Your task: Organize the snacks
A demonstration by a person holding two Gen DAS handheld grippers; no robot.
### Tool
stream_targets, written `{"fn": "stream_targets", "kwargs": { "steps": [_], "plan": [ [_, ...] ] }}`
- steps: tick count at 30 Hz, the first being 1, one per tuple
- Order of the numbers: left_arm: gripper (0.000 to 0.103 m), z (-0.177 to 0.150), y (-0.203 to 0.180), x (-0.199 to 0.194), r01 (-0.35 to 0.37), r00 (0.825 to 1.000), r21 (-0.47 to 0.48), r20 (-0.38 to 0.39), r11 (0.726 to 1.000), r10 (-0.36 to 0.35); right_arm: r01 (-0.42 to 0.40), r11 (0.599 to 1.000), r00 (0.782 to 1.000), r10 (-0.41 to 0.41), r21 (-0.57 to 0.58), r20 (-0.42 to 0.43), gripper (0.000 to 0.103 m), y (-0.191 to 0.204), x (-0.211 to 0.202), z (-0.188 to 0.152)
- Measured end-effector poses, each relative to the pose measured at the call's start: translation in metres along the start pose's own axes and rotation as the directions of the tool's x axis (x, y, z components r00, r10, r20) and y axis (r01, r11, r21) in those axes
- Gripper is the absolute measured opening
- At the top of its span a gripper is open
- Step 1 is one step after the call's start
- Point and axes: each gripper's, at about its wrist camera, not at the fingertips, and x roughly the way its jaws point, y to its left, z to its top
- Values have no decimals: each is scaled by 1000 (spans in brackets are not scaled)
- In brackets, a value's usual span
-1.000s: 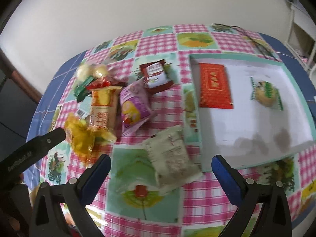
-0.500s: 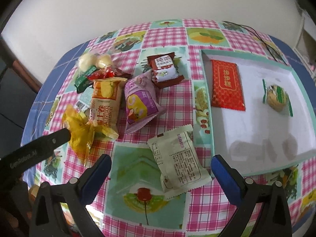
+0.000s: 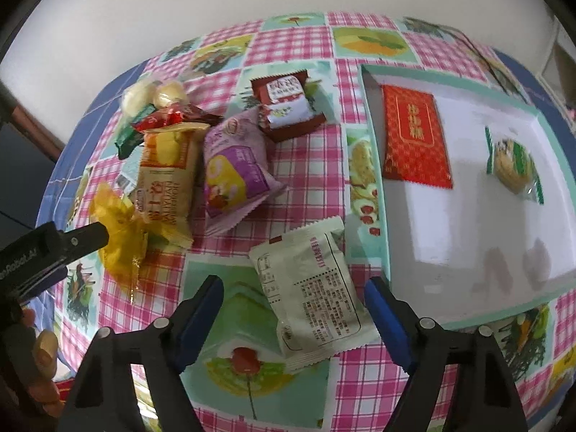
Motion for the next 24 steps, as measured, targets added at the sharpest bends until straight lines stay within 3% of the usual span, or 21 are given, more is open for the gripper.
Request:
{"fn": "stream_targets", "kwargs": {
  "steps": [5,10,16,18,19,20,24],
  "plan": [
    [102,4,0,2,8,1000,-13,1,1000,-8,-33,999,999,33,-14,-18,80,5,1,-2],
    [102,6,1,6,16,1000,-30,-6,999,-16,-106,994,994,106,-19,-38,68,14,1,-3],
    [101,10,-1,10,14,1000,-30,2,999,-14,-67,998,997,68,8,-35,65,10,2,-3],
    [96,11,1,12,9,1000,-39,3,999,-9,-61,998,997,62,19,-39,65,3,2,-3],
    [86,12,2,13,9,1000,-42,3,999,-9,-59,998,997,60,20,-39,65,3,2,-3],
    [82,13,3,14,14,1000,-47,1,999,-14,-58,998,997,59,20,-39,65,1,3,-2],
    [80,13,5,19,17,1000,-51,-4,999,-18,-49,999,998,49,-6,-48,65,7,4,-3]
  ]
}}
